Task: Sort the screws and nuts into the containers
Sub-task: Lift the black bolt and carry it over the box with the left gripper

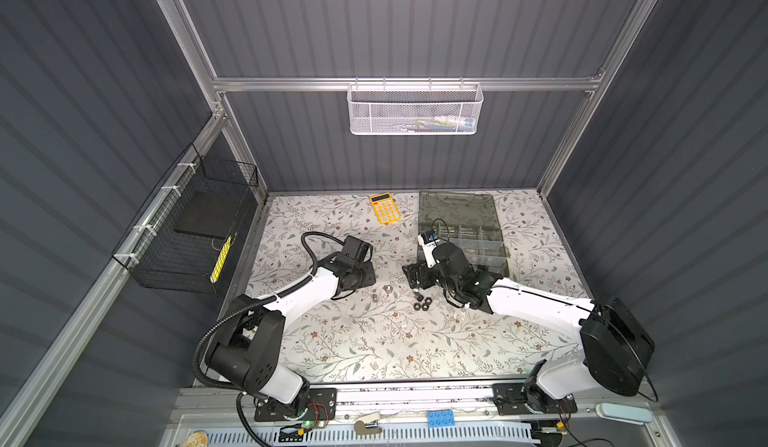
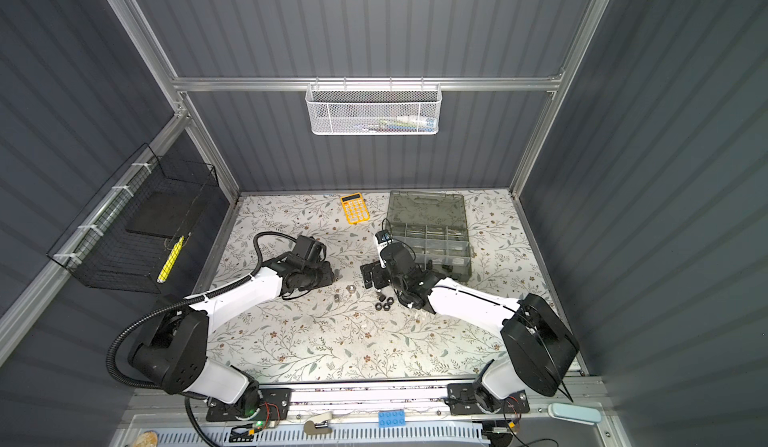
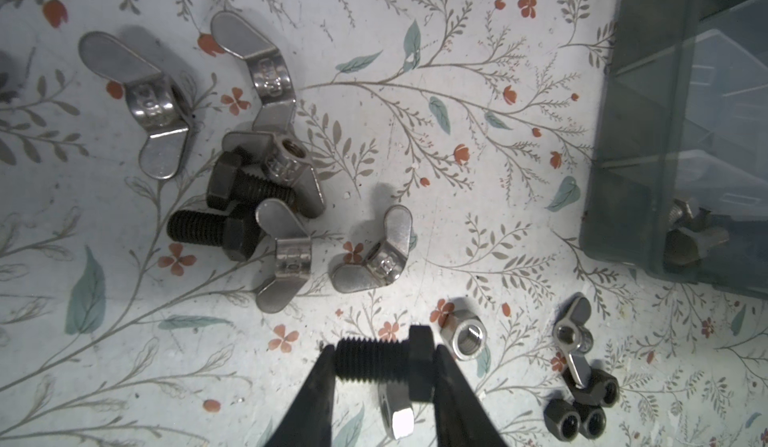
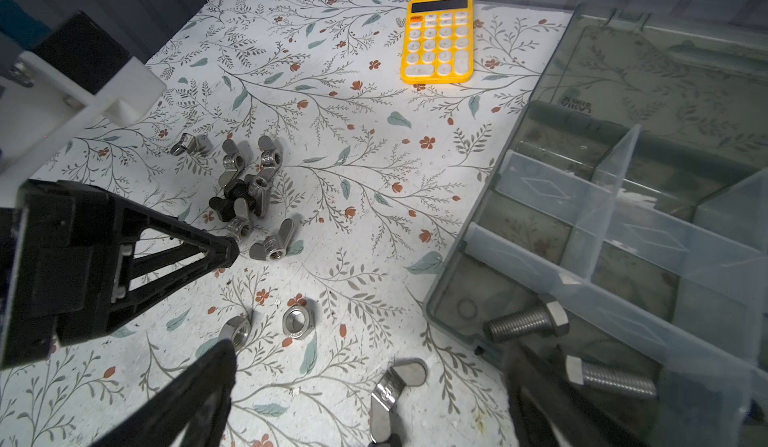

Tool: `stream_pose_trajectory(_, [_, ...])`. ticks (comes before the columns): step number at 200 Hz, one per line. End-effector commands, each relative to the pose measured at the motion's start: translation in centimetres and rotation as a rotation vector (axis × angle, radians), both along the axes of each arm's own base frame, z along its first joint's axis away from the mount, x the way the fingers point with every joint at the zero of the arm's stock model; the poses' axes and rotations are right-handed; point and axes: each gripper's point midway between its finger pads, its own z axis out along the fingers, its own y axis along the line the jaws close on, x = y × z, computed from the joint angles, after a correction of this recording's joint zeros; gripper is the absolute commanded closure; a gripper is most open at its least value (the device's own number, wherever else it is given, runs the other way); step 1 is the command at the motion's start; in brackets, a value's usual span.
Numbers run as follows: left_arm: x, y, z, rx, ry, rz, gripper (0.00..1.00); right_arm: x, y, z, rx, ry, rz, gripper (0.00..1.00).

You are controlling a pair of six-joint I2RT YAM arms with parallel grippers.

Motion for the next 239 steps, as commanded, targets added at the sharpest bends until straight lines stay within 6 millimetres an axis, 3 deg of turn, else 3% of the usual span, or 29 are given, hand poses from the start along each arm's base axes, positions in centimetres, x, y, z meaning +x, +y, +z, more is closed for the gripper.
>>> stream_pose_trajectory(1, [0.6,-0.8,2.1,-0.018,-0.042,0.001,0.64,0.2,-1.3,0.9,0.003,-0.025,-0.042,0.01])
stream_pose_trajectory(38, [1.1,-2.9,3.0,-0.037,-0.06,-0.042,0.64,0.9,-4.0,1.5,0.019,-0.004,-0.124,0.01])
stream_pose_trajectory(71, [1.6,-5.8,4.2,-0.064,-0.092,-0.098,0.63,1.4,-8.6,2.2,0.071,0.041,-0.254,0.01])
stream_pose_trajectory(116, [2.2,-11.8,5.2,-0.096,-0.125,-0.2,0.63,0.1,-14.7,1.4,0.126,0.097,-0.407,0.01])
stream_pose_trajectory(126, [2.4,-13.3,5.6,-0.106,-0.134,-0.223,0.63,-0.3,-16.0,2.0,0.154,0.082,-0.438,0.01])
stream_pose_trajectory(157, [2.5,-17.7,6.2,-0.128,-0.151,-0.295,0.63,-1.2,-18.5,1.3,0.184,0.096,-0.498,0.01])
stream_pose_trajectory(160, [2.9,-18.6,7.4,-0.149,-0.176,-0.302,0.63,-1.3,-18.6,1.2,0.185,0.098,-0.501,0.01])
stream_pose_trajectory(175, [2.9,-20.7,8.1,-0.163,-0.188,-0.332,0.63,-1.6,-19.6,1.1,0.194,0.098,-0.531,0.01])
stream_pose_trajectory(239, [1.9,-27.8,8.2,-0.228,-0.204,-0.424,0.63,-2.9,-23.9,1.6,0.243,0.006,-0.682,0.01])
